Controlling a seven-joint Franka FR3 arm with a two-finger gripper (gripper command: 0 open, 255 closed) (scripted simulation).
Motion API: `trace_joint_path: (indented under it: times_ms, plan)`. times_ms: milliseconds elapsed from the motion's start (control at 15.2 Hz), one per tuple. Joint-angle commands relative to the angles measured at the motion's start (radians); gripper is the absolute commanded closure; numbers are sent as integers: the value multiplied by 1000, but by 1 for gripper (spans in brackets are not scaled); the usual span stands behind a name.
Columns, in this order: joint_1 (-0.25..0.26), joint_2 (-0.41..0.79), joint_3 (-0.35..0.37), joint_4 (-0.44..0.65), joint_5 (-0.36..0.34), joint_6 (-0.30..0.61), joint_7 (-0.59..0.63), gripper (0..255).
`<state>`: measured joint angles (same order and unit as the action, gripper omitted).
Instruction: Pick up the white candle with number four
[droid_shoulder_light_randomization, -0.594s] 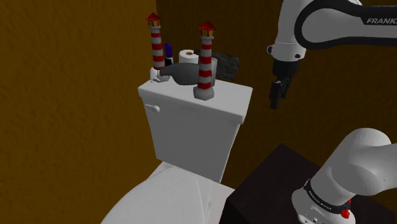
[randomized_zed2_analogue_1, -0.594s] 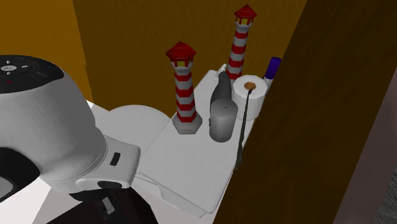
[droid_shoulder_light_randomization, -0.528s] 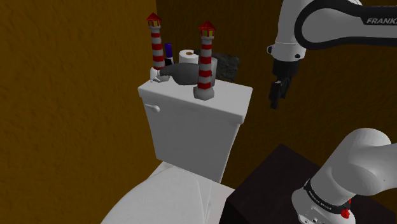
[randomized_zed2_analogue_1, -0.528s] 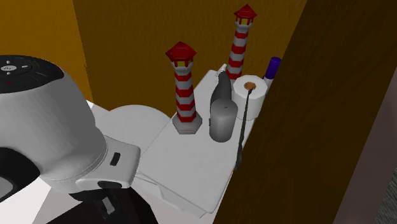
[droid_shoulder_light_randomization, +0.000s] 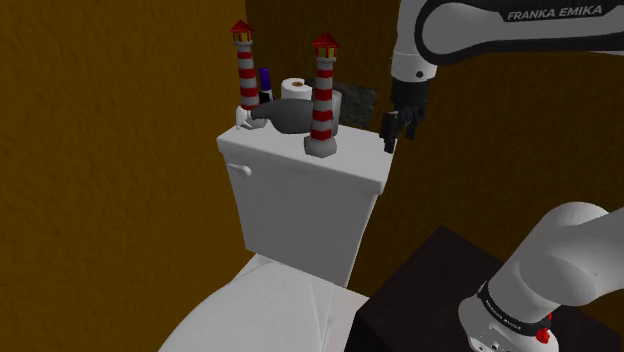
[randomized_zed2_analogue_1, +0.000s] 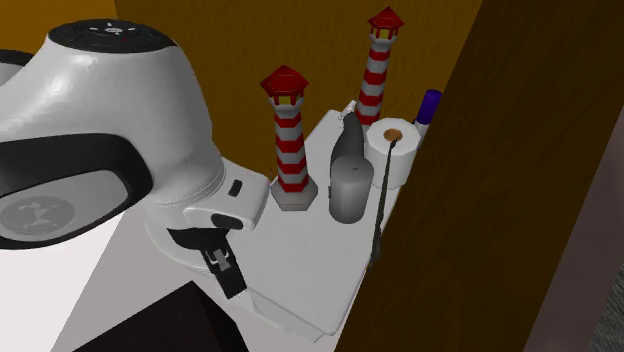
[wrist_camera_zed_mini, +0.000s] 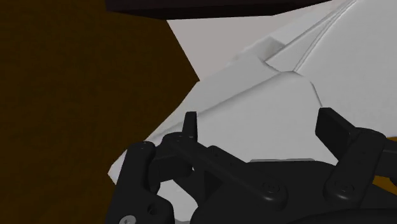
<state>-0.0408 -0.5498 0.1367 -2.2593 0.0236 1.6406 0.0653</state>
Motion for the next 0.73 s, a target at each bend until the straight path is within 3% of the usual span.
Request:
trace_joint_path:
  times_ms: [0, 660]
  plan:
    - [-13, 59, 18, 57, -5, 23, 50, 0]
    - [-61, 388, 96, 429, -93, 65, 305, 0]
